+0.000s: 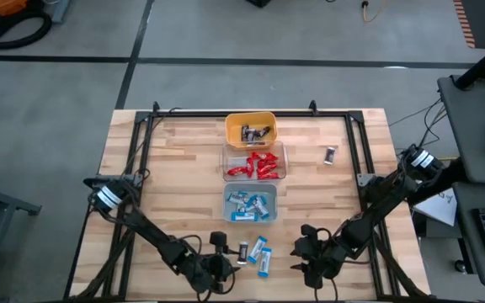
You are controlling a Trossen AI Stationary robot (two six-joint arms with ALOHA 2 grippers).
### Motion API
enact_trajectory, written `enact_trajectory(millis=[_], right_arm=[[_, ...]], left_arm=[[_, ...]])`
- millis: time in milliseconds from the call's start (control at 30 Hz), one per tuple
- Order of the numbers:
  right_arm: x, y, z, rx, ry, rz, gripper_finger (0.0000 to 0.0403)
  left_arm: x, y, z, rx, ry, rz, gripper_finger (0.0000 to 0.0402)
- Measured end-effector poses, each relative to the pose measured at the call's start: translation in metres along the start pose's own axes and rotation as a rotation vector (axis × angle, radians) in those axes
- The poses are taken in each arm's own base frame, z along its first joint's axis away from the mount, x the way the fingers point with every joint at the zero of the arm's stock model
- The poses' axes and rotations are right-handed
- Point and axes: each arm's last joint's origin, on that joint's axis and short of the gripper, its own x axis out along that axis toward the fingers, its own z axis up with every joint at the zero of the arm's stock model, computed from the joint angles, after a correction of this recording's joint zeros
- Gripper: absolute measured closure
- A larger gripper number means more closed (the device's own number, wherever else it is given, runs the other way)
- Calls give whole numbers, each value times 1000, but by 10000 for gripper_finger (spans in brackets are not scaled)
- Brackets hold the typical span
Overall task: Organize candy in baskets
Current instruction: Put the brown chocolate bar into the yellow bin
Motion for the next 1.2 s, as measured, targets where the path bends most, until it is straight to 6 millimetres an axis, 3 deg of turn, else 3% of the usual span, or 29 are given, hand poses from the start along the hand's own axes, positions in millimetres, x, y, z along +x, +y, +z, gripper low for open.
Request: enact_trajectory(millis=[267,800,967,1200], right_arm=[[0,1,1,2,-5,5,211],[0,0,1,3,-27,-10,211],[0,0,1,5,-29,-10,211],[0,1,2,9,-42,-10,211]], left_arm=[[14,1,-9,-16,-6,16,184],[17,9,-22,-50,24,23,188],[21,7,-27,-61,28,19,220],[24,5,-29,-89,24,9,298]])
